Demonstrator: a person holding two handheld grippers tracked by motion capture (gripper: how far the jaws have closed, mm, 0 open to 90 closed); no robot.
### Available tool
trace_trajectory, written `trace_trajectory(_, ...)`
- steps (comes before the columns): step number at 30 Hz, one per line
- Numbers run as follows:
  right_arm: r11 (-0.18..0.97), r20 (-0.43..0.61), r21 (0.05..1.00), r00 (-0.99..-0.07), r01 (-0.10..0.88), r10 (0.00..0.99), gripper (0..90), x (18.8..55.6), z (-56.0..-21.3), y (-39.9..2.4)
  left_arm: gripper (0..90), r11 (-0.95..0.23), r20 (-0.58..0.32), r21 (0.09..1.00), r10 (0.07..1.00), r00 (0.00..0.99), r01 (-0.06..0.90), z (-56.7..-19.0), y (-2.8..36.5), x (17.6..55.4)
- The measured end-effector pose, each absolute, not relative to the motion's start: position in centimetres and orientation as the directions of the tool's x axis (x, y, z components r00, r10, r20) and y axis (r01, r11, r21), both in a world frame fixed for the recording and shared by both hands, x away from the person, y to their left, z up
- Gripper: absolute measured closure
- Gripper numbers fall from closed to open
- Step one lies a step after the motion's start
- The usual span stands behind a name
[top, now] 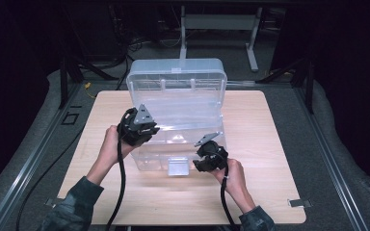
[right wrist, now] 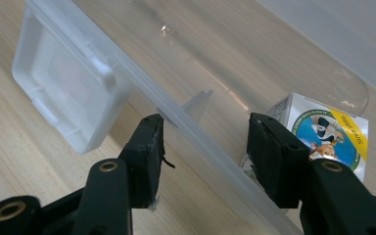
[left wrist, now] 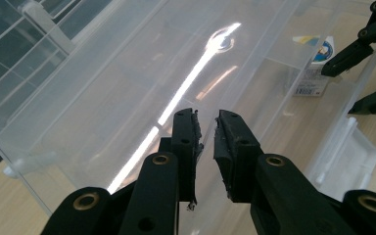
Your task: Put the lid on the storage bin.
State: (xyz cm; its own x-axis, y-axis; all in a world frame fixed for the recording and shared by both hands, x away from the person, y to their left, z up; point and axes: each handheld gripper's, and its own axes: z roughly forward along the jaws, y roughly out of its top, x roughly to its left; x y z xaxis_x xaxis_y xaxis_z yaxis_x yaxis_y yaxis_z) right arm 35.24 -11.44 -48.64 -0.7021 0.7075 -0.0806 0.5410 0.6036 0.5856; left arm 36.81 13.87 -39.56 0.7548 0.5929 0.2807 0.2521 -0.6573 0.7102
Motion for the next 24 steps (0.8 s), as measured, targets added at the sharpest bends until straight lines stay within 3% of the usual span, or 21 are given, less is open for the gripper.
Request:
trace_trajectory(12,0.603,-0.085,0.591,-0.702,0.536,0.707,50.9,35.0,-48.3,-11.2,77.1,-0.632,0.273,0.733,0.611,0.743,0.251,-40.2,13.9,36.1)
trace_trajectory(24,0.601,-0.059,0.593,-0.715,0.536,0.697,41.6,34.8,-47.3,-11.7,76.9,-0.639,0.283,0.73,0.603,0.745,0.24,-40.5,14.0,35.8)
